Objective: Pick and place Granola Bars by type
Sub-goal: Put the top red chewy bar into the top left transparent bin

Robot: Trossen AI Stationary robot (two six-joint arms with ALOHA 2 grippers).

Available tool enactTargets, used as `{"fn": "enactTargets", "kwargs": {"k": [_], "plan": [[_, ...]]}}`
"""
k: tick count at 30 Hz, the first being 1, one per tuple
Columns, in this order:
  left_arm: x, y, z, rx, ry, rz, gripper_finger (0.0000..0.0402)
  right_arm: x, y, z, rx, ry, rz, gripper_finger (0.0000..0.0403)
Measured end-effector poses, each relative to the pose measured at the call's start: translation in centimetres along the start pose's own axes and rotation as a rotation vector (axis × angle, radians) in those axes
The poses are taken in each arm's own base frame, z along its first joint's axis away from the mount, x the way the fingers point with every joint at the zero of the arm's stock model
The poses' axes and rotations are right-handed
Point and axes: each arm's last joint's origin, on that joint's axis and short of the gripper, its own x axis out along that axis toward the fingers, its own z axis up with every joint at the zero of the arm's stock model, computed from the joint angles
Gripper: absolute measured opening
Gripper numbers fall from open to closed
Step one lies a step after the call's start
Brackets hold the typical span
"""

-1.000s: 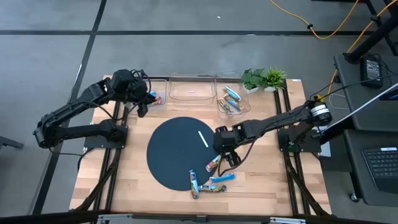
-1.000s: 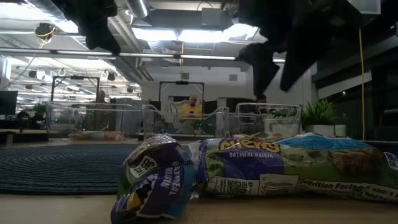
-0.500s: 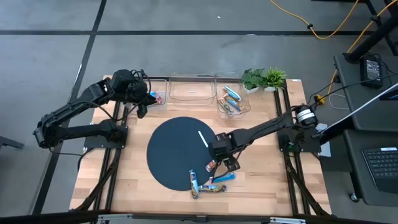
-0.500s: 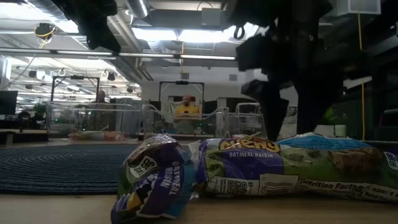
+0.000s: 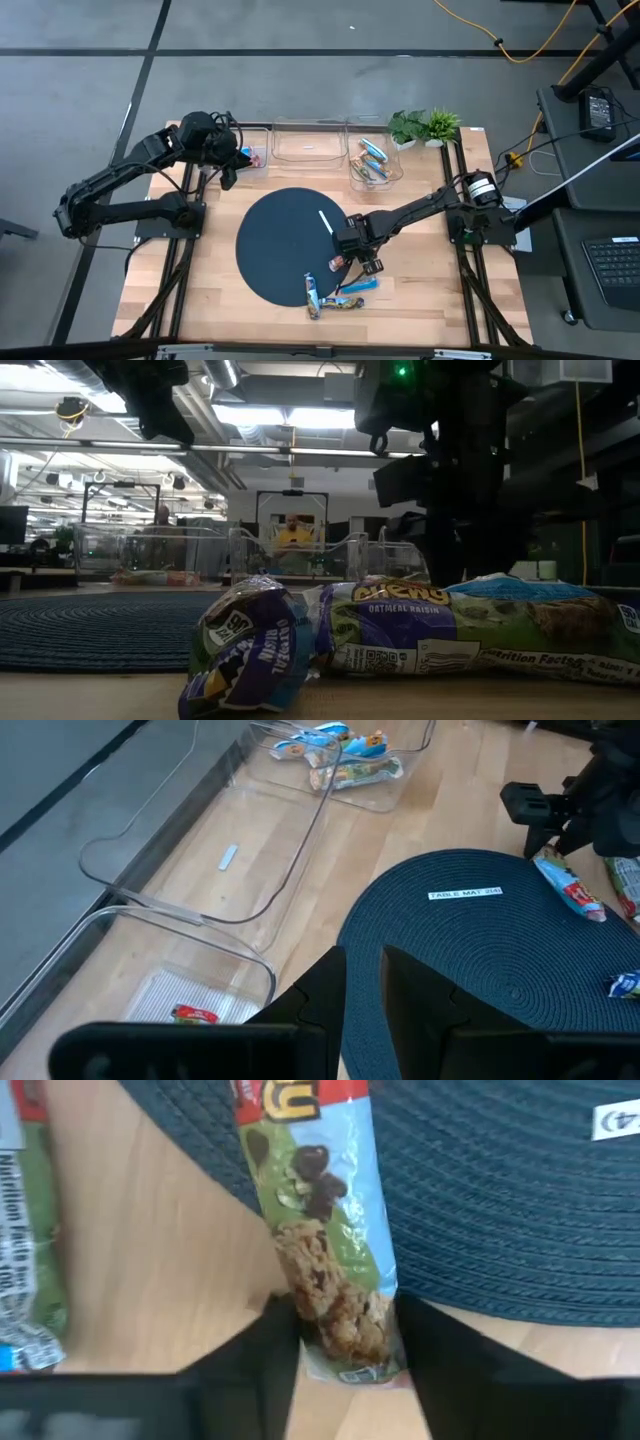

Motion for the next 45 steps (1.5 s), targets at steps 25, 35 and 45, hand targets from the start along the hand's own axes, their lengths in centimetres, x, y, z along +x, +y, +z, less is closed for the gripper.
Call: {"fn": "enactTargets", "kwargs": {"k": [25,35,45], "plan": [[0.0,0.0,0.0,0.001,-0.002,0.0,0.0061,-11.2,-2.9,-4.2,0.323,-0.154,-0.101,0.0025],[0.0,0.0,0.0,-0.002,-0.001,0.0,0.0061,-11.5,-5.5,-5.0,0.414,-0.158,-0.059,0.0023],[0.0,-0.2,0.2,-0.022,-0.019,-0.064,0.0061,-18.2,-10.9,-5.1,0.389,-0.257,-0.105,0.0022]]}}
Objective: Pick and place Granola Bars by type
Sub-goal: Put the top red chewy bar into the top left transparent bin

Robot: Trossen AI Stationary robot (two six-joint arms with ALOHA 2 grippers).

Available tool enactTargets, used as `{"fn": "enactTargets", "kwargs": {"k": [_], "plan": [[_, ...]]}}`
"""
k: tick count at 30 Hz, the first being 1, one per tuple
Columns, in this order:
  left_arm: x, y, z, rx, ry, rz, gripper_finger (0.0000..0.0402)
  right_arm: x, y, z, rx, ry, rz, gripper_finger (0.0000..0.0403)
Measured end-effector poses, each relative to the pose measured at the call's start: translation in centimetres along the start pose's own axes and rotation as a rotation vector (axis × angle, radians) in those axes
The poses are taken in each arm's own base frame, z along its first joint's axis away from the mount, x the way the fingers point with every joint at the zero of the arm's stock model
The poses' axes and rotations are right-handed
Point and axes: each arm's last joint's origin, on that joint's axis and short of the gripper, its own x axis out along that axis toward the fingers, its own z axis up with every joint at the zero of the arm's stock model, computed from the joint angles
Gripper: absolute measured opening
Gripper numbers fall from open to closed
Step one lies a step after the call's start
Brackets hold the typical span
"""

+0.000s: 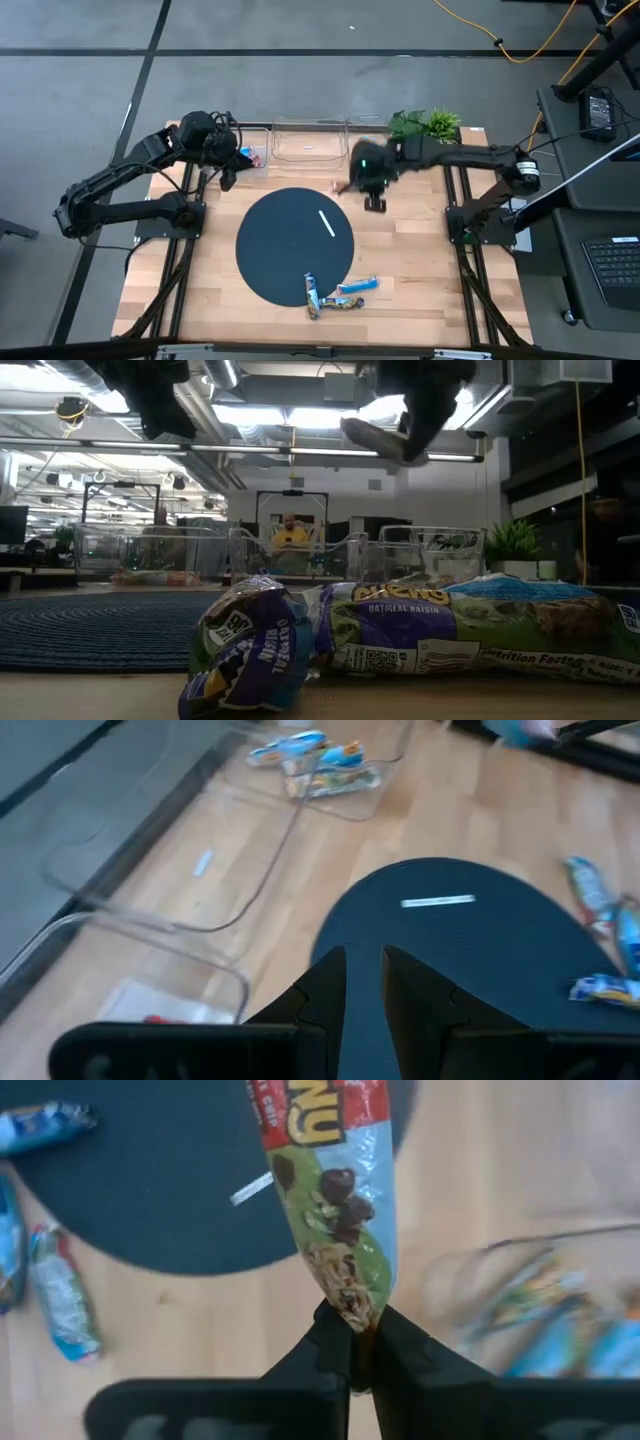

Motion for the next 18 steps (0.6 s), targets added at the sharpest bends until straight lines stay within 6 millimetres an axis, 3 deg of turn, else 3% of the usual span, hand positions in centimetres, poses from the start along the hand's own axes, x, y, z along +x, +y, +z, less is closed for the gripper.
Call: {"fn": "enactTargets", "kwargs": {"k": [5,10,18], "plan": [[0.2,-0.6,0.5,0.015,-0.043,-0.027,0.0061,-2.0,-3.4,1.5,-0.03,0.043,-0.034,0.0023],[-0.2,-1.5,2.4,0.076,-0.079,-0.027,0.0061,-1.8,-6.1,3.0,-0.071,0.101,-0.034,0.0023],[0.8,-2.9,6.0,0.151,-0.074,0.004,0.0085,-1.8,-8.0,6.3,-0.175,0.015,-0.003,0.0022]]}}
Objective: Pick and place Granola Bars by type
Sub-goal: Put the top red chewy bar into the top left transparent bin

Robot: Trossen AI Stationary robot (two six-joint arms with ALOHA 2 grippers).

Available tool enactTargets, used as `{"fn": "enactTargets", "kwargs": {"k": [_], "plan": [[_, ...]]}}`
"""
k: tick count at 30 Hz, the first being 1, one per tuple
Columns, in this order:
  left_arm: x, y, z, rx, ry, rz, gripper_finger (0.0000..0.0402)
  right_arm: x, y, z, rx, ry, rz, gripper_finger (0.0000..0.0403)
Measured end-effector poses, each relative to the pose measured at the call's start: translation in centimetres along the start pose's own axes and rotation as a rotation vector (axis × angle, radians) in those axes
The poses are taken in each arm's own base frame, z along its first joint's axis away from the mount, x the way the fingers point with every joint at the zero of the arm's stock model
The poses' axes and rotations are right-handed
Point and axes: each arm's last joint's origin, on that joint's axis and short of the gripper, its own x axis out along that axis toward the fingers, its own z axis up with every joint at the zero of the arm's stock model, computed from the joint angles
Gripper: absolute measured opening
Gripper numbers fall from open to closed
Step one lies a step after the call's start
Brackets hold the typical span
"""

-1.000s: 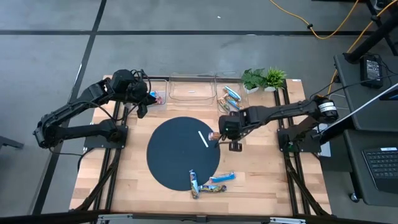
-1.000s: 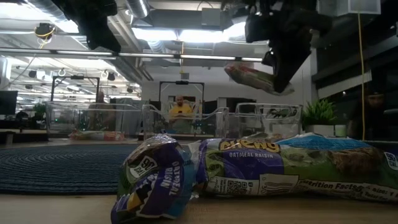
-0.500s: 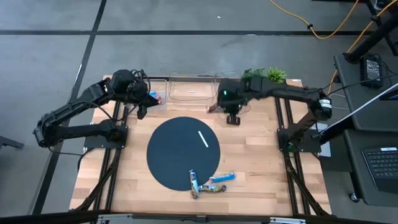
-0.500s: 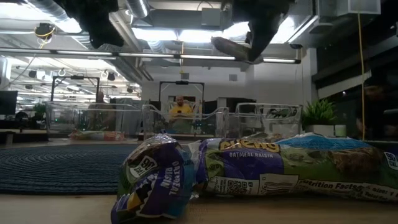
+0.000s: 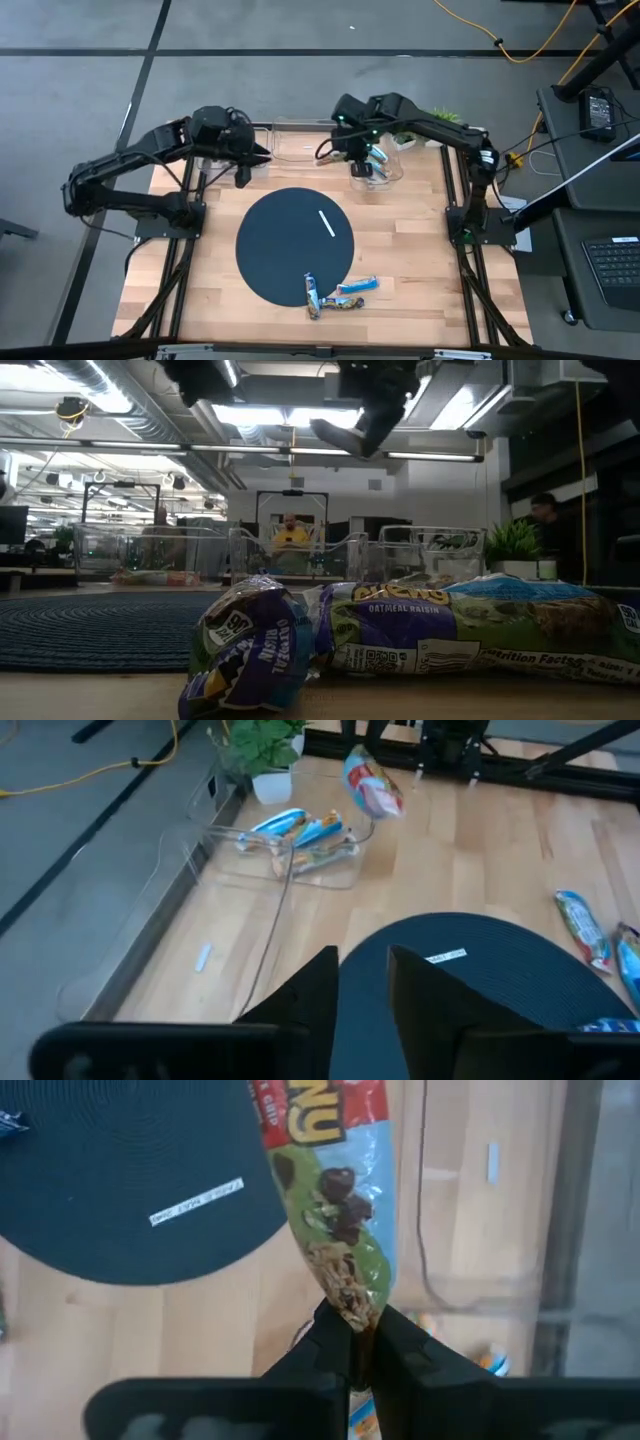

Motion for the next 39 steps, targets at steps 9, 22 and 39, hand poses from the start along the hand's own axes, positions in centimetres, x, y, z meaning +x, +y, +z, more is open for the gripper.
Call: {"fn": "enactTargets", "kwargs": {"k": [9,22,39], "plan": [[2.4,0.0,1.9,0.008,0.045,-0.004,0.0177,0.6,-1.1,2.3,-0.054,-0.055,-0.021,0.0028],[5.8,-0.5,3.3,0.033,-0.022,-0.031,0.0246,0.7,-1.3,2.9,-0.04,-0.125,-0.004,0.0028],[7.9,-1.2,3.9,0.061,-0.059,0.0,0.0232,0.7,-1.2,3.2,-0.021,-0.144,-0.009,0.002]]}}
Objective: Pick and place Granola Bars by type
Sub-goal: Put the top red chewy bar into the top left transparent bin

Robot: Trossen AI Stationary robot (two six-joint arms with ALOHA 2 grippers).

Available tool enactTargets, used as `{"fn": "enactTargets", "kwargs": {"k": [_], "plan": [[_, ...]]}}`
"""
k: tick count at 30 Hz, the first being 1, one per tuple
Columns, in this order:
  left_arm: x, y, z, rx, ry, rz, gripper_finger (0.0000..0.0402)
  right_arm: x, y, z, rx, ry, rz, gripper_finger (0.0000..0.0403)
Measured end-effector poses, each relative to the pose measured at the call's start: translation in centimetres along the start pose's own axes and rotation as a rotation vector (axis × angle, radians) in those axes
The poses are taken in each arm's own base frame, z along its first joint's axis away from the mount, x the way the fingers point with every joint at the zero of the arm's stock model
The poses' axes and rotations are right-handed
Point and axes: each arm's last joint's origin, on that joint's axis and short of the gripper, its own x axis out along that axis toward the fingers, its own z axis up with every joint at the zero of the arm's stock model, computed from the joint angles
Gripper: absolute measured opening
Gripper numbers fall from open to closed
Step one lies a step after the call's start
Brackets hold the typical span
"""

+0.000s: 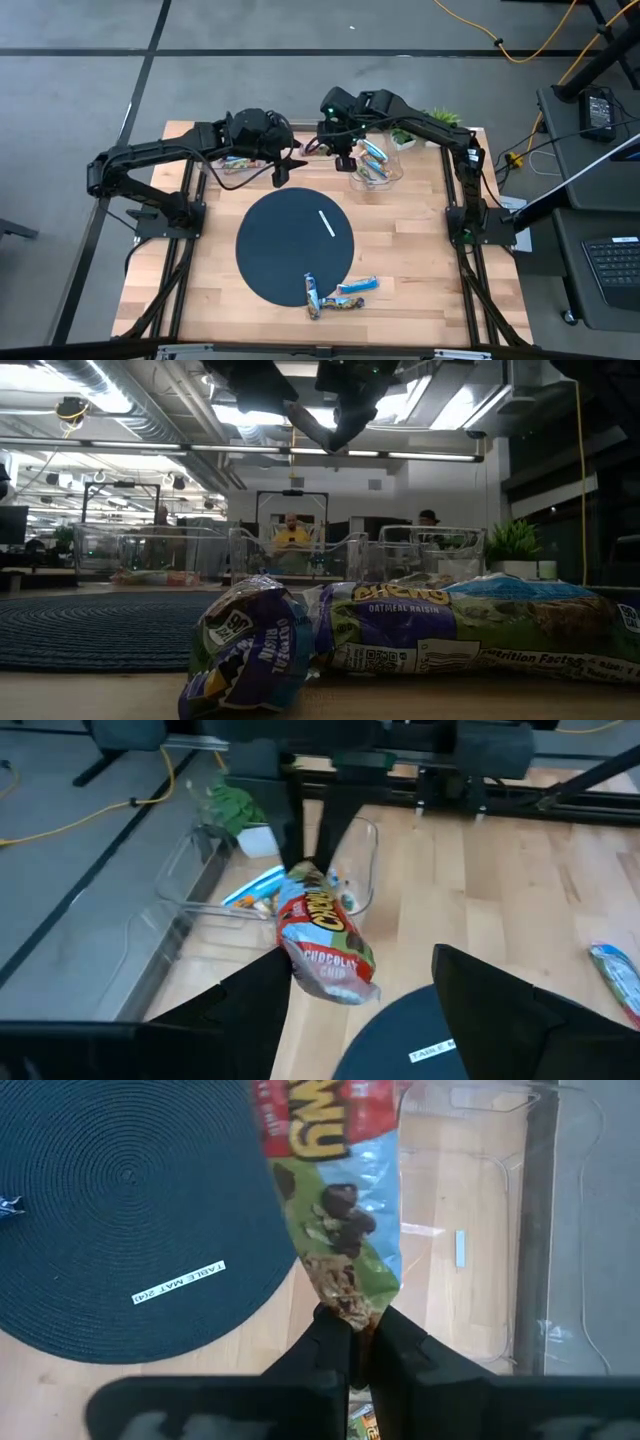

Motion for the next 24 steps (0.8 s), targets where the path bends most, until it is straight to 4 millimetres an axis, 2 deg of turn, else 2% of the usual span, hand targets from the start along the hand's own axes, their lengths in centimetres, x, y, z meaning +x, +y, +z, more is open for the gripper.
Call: {"fn": "enactTargets", "kwargs": {"k": [8,16,21,24], "plan": [[0.0,0.17,0.05,0.0,-0.003,0.057,0.0182,0.11,0.61,0.38,-0.014,-0.01,0.005,0.0036],[-0.01,0.18,0.05,0.0,-0.003,0.06,0.0088,0.12,0.67,0.43,-0.016,-0.012,0.005,0.0023],[-0.01,0.18,0.05,0.023,-0.002,0.06,0.0028,0.1,0.6,0.53,-0.017,-0.023,-0.002,0.0053],[-0.02,0.17,0.05,0.023,-0.002,0.059,0.0012,0.1,0.56,0.6,-0.018,-0.03,-0.006,0.0066]]}}
